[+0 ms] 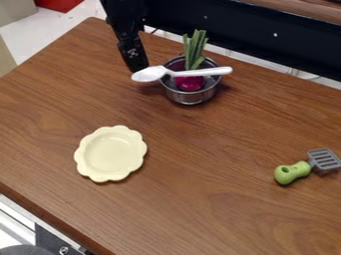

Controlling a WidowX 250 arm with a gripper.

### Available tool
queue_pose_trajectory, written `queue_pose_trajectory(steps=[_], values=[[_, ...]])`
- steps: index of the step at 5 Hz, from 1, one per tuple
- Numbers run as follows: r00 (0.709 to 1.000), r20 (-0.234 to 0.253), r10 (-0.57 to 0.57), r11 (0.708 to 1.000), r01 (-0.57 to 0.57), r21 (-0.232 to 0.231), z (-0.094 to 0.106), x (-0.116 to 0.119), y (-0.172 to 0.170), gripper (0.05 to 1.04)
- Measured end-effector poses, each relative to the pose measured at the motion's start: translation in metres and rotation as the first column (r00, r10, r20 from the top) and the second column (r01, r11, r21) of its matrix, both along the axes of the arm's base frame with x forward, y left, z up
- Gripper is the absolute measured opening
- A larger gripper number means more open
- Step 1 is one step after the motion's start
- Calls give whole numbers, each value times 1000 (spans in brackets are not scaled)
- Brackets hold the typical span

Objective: Move the silver pot to the right side of the white plate

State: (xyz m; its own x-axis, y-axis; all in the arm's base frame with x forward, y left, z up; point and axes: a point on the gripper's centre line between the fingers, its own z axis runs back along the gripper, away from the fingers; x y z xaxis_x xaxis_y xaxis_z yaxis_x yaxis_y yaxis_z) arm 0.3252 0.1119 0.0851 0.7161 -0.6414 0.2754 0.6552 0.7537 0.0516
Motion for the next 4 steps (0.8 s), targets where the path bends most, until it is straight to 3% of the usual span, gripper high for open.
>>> queue_pose_trajectory(steps=[1,2,4], values=[[999,-31,10,1000,-10,-18,-12,-3,-2,1001],[995,-26,97,994,-98,-47,-20,2,-18,1001],[965,-49,257,961,-261,-89,-10,22,-57,1001]])
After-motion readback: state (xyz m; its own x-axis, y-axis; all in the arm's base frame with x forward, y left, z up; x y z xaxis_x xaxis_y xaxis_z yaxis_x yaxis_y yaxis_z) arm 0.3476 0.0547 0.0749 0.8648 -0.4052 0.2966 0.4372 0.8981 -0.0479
